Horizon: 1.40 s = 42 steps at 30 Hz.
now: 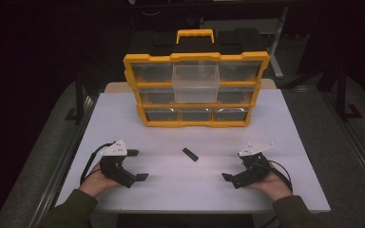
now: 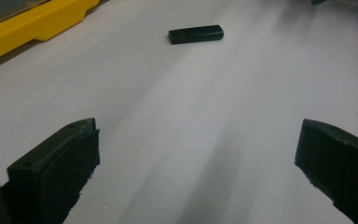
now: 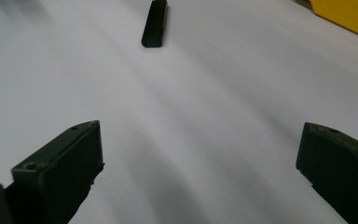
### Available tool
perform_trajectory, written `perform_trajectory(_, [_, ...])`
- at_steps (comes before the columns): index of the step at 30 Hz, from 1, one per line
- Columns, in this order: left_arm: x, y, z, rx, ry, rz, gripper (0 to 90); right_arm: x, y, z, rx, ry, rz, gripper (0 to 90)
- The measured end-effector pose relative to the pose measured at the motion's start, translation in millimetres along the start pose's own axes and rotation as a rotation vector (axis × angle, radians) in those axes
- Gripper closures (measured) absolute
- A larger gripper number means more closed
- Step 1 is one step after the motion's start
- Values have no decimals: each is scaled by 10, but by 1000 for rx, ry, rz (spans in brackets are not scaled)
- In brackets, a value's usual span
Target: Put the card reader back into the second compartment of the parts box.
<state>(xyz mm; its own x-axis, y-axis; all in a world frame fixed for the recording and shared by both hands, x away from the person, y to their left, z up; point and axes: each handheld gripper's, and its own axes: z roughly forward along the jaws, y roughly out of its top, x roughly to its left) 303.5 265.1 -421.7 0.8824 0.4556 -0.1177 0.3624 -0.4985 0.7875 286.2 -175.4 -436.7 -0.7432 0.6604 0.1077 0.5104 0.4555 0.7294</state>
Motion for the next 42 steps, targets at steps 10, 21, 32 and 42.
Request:
perform_trajectory(10, [-10,-7,-9,1,2,1,0,4,63,-16,-11,13,-8,0])
perform_trajectory(21, [-4,-4,-9,-3,-3,0,0,25,114,-14,-24,35,-4,0])
perform_trajectory(32, [-2,0,-3,4,-17,-2,0,41,202,41,-21,55,-14,0])
perform_trajectory(42, [-31,13,3,8,-4,15,0,40,290,116,-18,68,-15,0])
